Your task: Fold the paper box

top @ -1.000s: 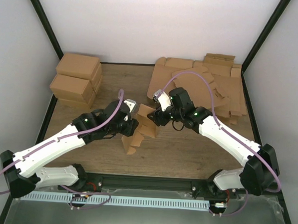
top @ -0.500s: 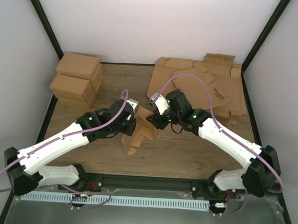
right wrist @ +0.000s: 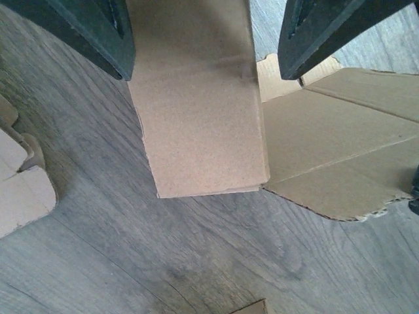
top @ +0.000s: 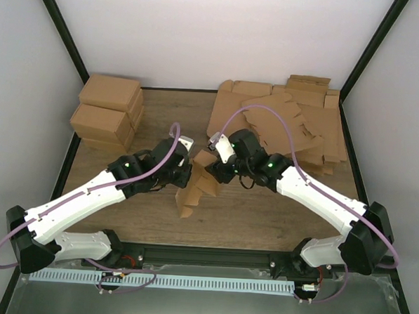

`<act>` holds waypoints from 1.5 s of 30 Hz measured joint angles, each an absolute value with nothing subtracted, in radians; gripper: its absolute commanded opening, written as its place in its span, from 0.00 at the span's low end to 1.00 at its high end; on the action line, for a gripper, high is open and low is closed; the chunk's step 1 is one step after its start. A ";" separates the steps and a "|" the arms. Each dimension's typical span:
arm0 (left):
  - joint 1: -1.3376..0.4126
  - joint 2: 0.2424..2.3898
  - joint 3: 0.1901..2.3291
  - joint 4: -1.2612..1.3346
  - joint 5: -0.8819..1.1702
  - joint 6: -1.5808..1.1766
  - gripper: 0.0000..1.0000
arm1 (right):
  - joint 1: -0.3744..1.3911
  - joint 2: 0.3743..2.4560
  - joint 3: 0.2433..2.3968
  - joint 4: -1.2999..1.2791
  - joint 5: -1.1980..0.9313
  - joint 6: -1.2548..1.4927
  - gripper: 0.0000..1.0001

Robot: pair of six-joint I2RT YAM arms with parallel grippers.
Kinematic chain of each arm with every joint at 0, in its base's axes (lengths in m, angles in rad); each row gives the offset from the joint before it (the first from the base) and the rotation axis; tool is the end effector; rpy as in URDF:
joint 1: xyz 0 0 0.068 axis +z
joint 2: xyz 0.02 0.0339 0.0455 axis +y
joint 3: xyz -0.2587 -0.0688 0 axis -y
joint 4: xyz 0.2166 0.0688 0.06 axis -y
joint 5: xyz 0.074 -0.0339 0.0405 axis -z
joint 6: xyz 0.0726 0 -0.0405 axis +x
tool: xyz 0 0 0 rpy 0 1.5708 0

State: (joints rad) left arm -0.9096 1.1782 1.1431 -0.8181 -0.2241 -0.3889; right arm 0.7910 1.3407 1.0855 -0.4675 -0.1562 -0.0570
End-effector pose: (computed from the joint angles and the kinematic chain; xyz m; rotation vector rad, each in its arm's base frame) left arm 0.1569 -0.1754 0.2958 0.5243 2.3651 -0.3319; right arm 0.1994 0.2177 0.2724 -1.0404 2.1036 0.5512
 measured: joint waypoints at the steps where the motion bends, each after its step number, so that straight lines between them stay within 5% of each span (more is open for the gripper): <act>1: -0.910 1.178 1.143 -0.818 -0.224 -0.389 0.04 | 0.796 1.342 1.086 -0.467 -0.146 -0.057 0.65; 30: -0.890 1.192 1.177 -0.811 -0.193 -0.390 0.04 | 0.987 1.422 0.992 -0.223 0.432 -0.217 0.64; 45: -0.647 1.192 1.156 -0.698 0.160 -0.373 0.04 | 0.998 1.425 0.950 -0.142 0.514 -0.270 0.51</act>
